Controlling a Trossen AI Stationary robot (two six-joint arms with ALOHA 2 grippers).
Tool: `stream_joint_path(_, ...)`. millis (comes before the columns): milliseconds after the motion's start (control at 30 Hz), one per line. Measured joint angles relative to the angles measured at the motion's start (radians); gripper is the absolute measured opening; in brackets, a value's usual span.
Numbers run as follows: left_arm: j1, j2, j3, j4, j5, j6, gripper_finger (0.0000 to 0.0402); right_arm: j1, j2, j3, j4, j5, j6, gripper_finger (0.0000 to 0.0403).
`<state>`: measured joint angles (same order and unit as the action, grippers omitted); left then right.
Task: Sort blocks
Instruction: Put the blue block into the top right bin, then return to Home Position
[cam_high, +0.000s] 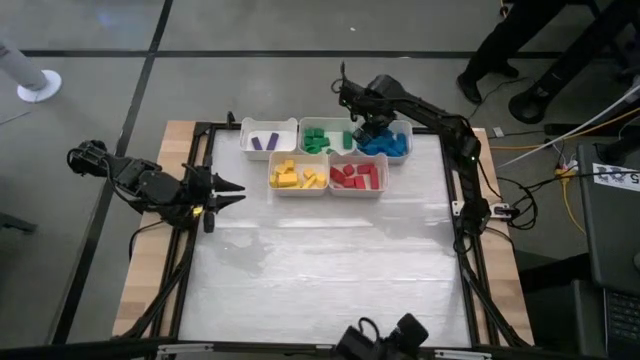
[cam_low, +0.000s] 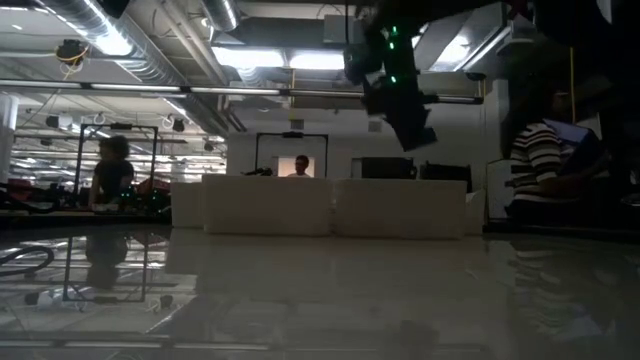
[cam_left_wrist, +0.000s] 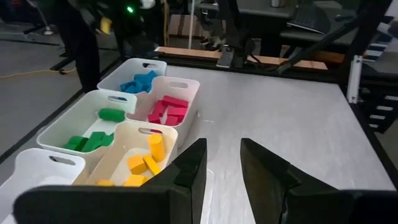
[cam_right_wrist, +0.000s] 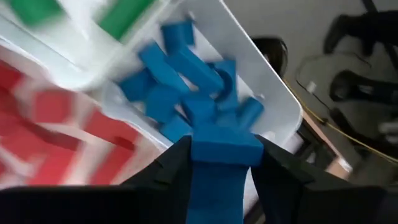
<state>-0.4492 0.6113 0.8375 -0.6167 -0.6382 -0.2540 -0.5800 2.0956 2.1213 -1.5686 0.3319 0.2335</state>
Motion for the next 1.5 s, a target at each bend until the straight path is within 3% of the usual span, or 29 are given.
stream_joint_path(400, 0.000, 0.000, 0.000, 0.000, -0.020, -0.078, 0.0086, -0.056, 0.001, -0.211, 0.033, 0.026, -0.014, 0.0149)
stream_joint_path(700, 0.000, 0.000, 0.000, 0.000, -0.020, -0.137, 0.0086, -0.055, 0.001, -0.246, 0.087, 0.151, -0.063, 0.0150)
stream_joint_path(900, 0.000, 0.000, 0.000, -0.001, -0.020, -0.115, 0.0086, -0.055, 0.001, -0.246, 0.087, 0.163, -0.064, 0.0152)
stream_joint_path(1500, 0.000, 0.000, 0.000, -0.026, -0.028, -0.065, 0.0086, -0.055, 0.001, -0.246, 0.109, 0.208, -0.085, 0.0234)
